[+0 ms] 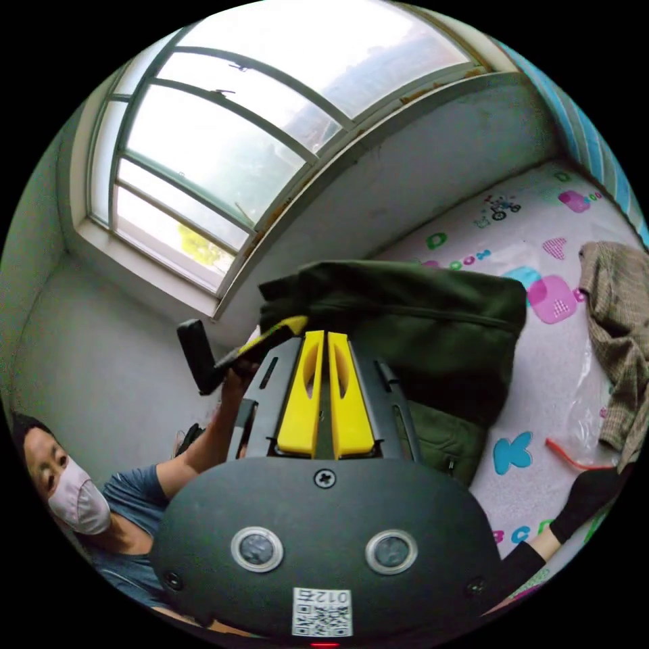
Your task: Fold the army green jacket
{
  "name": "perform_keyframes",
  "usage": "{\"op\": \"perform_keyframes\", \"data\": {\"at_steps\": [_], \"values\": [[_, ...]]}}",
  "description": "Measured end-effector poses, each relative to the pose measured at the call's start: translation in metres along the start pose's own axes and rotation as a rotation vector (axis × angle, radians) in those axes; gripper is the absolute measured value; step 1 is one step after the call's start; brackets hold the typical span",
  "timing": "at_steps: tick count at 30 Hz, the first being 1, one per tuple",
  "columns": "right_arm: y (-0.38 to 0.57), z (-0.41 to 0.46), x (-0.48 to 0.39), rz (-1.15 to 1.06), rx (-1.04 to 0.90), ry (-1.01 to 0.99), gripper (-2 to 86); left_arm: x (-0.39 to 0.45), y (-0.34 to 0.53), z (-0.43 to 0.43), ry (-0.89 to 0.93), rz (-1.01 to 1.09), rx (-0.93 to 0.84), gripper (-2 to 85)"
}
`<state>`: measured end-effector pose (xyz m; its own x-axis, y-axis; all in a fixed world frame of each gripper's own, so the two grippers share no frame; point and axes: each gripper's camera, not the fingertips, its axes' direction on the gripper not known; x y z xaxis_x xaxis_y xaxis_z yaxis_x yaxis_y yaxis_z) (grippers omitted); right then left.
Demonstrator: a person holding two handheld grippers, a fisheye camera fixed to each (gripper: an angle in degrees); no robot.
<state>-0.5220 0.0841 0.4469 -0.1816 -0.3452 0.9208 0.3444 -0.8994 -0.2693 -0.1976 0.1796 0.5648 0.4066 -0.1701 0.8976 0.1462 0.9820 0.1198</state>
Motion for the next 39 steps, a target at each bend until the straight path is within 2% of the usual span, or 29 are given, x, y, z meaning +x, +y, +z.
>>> {"op": "perform_keyframes", "data": {"at_steps": [5, 11, 18, 23, 29, 33, 37, 39], "values": [[0.015, 0.008, 0.052, 0.133, -0.017, 0.121, -0.7, -0.060, -0.025, -0.027, -0.056, -0.036, -0.010, 5.4], [0.020, 0.046, 0.095, 0.234, -0.074, 0.318, -0.8, -0.138, -0.006, -0.016, -0.170, -0.155, -0.108, 5.8], [0.004, 0.098, 0.107, 0.238, -0.147, 0.478, -0.6, -0.236, 0.032, 0.015, -0.257, -0.397, -0.196, 6.3], [-0.038, 0.126, 0.099, 0.205, -0.152, 0.555, 1.3, -0.273, 0.040, 0.027, -0.262, -0.458, -0.215, 6.6], [-0.116, 0.136, 0.104, 0.285, -0.048, 0.572, 6.2, -0.290, 0.028, 0.035, -0.285, -0.391, -0.221, 7.0], [-0.160, 0.159, 0.110, 0.314, -0.082, 0.573, 7.7, -0.298, 0.017, 0.037, -0.289, -0.354, -0.212, 7.3], [-0.186, 0.186, 0.110, 0.335, -0.149, 0.542, 0.4, -0.302, 0.003, 0.033, -0.274, -0.311, -0.179, 7.4], [-0.192, 0.185, 0.101, 0.313, -0.128, 0.610, -0.4, -0.303, -0.005, 0.028, -0.315, -0.255, -0.165, 7.4]]}}
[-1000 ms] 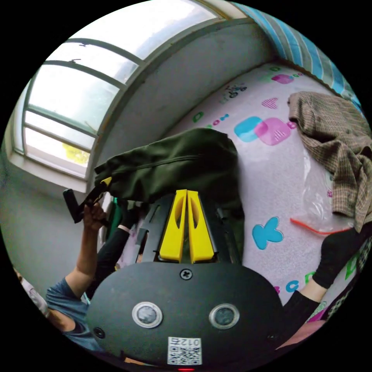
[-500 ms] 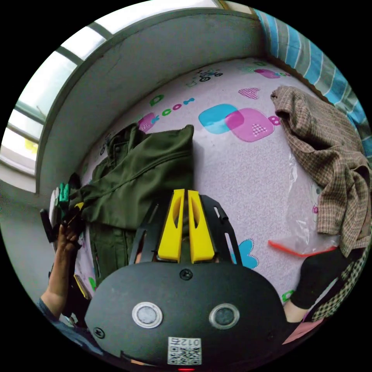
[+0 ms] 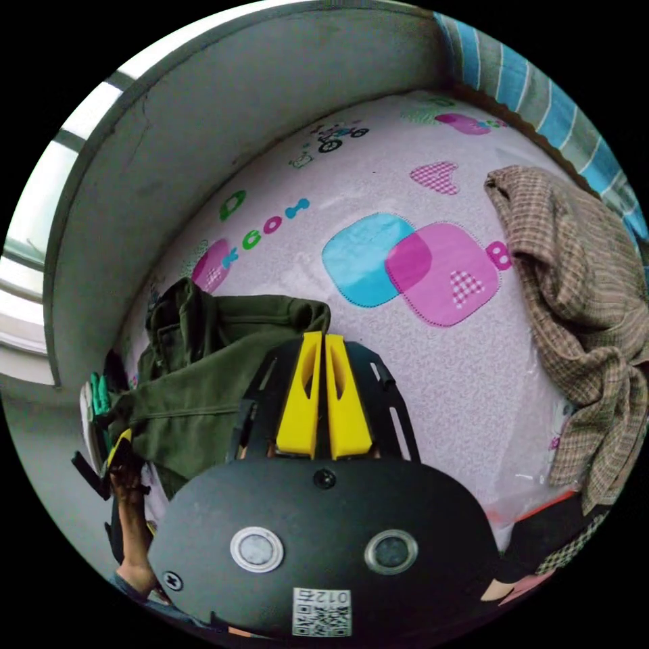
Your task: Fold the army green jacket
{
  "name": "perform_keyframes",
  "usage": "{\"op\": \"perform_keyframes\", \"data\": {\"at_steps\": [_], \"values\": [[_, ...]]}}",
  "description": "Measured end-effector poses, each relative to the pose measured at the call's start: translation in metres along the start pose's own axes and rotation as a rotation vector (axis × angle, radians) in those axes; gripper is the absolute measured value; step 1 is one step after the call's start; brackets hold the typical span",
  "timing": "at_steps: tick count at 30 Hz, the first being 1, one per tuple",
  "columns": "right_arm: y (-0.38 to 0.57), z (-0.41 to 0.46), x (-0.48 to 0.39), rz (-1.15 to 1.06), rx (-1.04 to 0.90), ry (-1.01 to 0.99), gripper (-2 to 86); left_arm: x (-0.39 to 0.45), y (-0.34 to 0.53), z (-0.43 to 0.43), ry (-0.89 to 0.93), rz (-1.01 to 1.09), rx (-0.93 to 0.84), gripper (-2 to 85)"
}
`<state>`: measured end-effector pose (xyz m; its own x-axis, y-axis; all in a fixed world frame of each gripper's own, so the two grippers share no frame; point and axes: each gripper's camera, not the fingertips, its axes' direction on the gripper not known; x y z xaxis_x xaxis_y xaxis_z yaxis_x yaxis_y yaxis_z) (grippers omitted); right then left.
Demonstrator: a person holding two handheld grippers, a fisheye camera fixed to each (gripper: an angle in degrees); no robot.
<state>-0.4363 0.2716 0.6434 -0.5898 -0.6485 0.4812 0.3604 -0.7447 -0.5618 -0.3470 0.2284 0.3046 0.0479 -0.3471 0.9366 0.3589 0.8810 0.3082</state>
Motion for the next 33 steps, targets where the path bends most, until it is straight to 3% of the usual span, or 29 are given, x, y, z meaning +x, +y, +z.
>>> {"op": "perform_keyframes", "data": {"at_steps": [4, 11, 18, 22, 25, 29, 33], "values": [[-0.003, 0.000, -0.009, 0.018, 0.014, 0.028, -0.9, -0.024, -0.009, 0.036, 0.022, -0.064, -0.120, 7.4], [-0.022, 0.015, -0.097, -0.229, -0.120, 0.389, 0.0, -0.017, -0.027, 0.057, -0.070, -0.027, -0.202, 7.7], [-0.017, -0.034, -0.114, -0.138, -0.060, 0.356, 3.9, -0.020, -0.038, 0.056, -0.050, -0.038, -0.206, 7.9], [0.020, -0.080, -0.131, -0.171, 0.028, 0.187, 1.4, -0.020, -0.042, 0.056, -0.050, -0.046, -0.206, 7.9], [0.042, -0.077, -0.143, -0.233, -0.044, 0.106, 0.2, -0.016, -0.044, 0.058, -0.070, -0.038, -0.210, 7.9], [0.053, -0.045, -0.155, -0.305, -0.186, 0.244, -0.6, -0.013, -0.049, 0.060, -0.080, -0.021, -0.231, 7.9], [0.055, -0.037, -0.163, -0.342, -0.193, 0.326, -0.8, -0.012, -0.054, 0.063, -0.066, -0.013, -0.253, 8.0]]}}
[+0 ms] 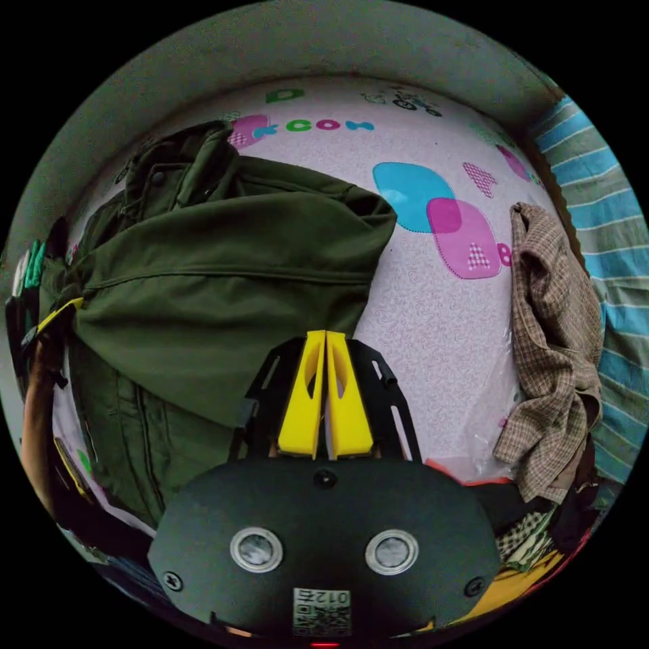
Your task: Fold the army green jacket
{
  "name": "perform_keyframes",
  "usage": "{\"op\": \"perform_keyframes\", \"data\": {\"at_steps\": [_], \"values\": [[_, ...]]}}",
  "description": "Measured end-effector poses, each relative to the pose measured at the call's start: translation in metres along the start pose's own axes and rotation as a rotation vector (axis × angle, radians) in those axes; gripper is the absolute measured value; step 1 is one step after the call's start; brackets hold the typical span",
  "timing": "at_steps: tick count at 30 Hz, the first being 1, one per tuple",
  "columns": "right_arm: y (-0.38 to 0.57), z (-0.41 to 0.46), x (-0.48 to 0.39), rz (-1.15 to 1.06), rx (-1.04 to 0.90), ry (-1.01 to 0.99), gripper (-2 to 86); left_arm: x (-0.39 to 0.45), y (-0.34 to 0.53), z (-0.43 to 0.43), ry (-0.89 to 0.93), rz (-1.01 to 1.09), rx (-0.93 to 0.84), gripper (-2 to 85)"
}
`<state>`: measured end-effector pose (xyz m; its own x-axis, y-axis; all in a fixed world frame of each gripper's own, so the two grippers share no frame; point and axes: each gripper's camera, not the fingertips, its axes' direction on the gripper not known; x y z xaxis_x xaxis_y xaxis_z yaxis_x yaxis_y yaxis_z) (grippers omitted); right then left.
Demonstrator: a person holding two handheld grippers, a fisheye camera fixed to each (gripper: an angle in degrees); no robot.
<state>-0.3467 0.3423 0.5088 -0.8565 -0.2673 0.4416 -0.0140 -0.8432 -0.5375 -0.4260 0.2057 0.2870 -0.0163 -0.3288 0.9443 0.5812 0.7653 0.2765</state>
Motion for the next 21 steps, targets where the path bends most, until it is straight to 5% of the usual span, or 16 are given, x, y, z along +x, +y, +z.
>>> {"op": "perform_keyframes", "data": {"at_steps": [5, 10, 21], "values": [[0.014, -0.036, 0.004, 0.066, 0.043, 0.027, -0.8, 0.004, -0.002, 0.001, 0.009, 0.014, -0.015, 8.1], [0.046, -0.052, -0.013, -0.005, 0.077, -0.183, -0.8, 0.009, 0.003, 0.000, 0.018, 0.016, 0.000, 8.0], [0.066, -0.032, -0.043, -0.092, 0.021, 0.004, -0.8, 0.007, 0.026, -0.038, 0.049, -0.055, 0.034, 4.1]]}}
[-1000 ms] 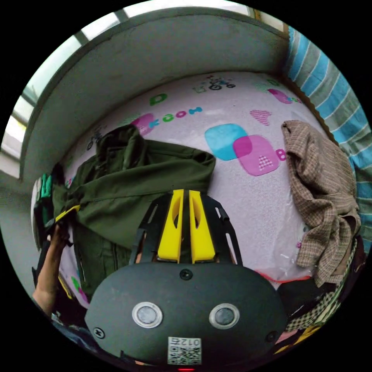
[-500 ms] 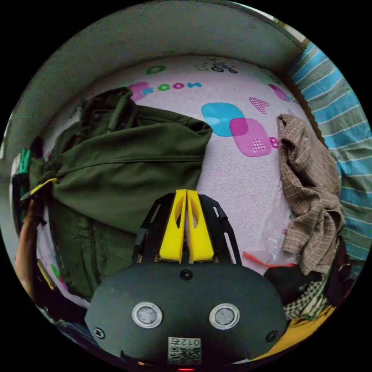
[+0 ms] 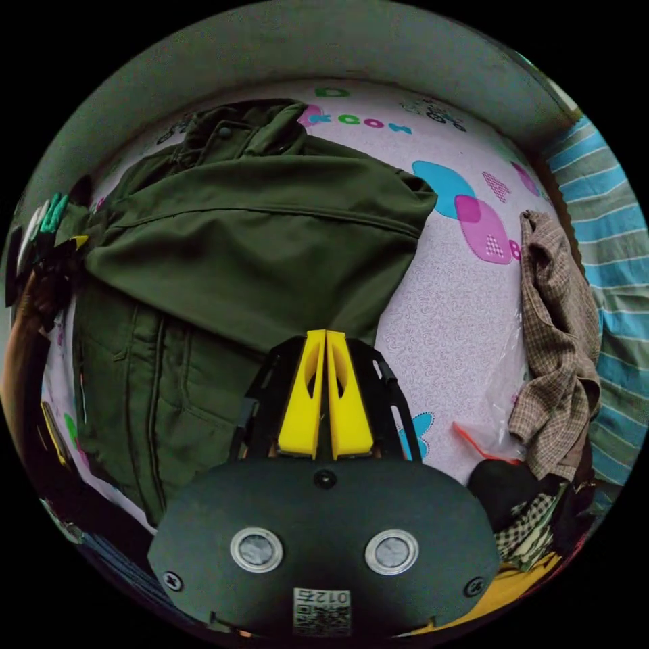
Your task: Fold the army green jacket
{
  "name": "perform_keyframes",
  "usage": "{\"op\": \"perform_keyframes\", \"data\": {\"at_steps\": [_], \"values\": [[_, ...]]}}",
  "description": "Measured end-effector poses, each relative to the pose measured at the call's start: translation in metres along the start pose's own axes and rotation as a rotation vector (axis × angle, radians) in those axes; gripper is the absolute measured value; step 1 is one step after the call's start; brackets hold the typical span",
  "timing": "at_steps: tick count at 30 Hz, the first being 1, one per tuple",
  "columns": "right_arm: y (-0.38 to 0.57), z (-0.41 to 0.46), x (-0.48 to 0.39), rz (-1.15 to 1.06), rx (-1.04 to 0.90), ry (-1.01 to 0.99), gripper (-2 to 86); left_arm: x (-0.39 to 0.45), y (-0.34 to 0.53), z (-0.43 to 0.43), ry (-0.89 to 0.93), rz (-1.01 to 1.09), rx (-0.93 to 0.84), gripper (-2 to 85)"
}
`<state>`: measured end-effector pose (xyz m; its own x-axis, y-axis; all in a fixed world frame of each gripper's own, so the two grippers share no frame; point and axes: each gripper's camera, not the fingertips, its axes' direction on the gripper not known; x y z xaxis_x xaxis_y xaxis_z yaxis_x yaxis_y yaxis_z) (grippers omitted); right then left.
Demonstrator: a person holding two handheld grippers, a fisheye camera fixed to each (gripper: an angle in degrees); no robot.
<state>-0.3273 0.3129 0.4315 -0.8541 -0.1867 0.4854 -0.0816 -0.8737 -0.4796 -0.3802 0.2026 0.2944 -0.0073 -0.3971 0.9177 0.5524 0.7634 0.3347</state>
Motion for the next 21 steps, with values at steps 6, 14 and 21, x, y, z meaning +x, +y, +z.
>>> {"op": "perform_keyframes", "data": {"at_steps": [6, 14, 21], "values": [[0.010, -0.040, -0.017, -0.017, 0.135, 0.000, -0.8, 0.034, 0.025, -0.052, -0.148, 0.042, 0.194, 1.3], [-0.002, 0.005, -0.042, -0.086, 0.010, -0.013, -0.8, 0.125, 0.032, 0.035, -0.299, 0.269, -0.085, 0.1], [0.006, 0.010, -0.021, -0.099, 0.010, -0.042, -0.8, 0.139, 0.050, 0.048, -0.298, 0.279, -0.111, -0.1]]}}
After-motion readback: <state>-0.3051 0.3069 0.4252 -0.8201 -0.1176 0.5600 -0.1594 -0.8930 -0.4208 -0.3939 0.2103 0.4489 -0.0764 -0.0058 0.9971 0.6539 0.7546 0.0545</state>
